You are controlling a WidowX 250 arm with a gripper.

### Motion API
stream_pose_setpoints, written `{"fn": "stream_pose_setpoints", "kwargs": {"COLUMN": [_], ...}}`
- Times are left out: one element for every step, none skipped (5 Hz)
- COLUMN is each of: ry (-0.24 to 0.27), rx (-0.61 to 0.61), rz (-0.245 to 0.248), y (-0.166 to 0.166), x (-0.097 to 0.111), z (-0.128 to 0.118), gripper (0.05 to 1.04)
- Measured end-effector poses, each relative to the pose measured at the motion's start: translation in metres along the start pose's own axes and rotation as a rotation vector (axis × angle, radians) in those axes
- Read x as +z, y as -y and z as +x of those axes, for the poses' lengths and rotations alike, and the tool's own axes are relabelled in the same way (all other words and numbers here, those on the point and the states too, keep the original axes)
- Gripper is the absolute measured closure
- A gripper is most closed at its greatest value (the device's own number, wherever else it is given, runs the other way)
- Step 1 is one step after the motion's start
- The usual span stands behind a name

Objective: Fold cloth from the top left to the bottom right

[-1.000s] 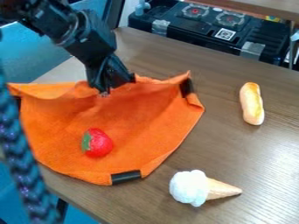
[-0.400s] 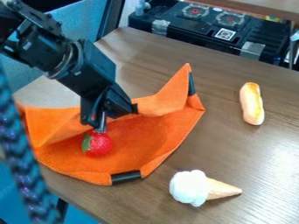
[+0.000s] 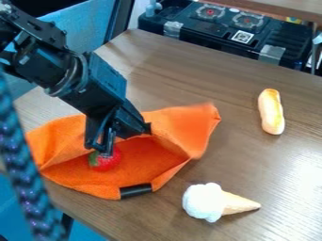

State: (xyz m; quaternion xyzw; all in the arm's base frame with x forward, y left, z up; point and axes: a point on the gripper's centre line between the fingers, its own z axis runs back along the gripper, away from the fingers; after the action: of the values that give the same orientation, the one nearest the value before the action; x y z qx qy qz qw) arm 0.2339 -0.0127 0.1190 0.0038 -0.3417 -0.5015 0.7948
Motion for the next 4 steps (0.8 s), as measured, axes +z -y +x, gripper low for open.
{"fn": "stream_pose_setpoints", "kwargs": {"ry": [-0.009,-0.043,-0.120,-0.236], "rx": [-0.018,-0.002,0.009,0.016], "rz": [-0.013,0.005,0.027,-0.029], "y": [0.009,0.017,0.032,0.045], "x": [-0.003,-0.010,-0.027,-0.043], "z": [0.005,0.006,-0.003,-0.015], "gripper": [1.013,0.870,0.584,0.277]}}
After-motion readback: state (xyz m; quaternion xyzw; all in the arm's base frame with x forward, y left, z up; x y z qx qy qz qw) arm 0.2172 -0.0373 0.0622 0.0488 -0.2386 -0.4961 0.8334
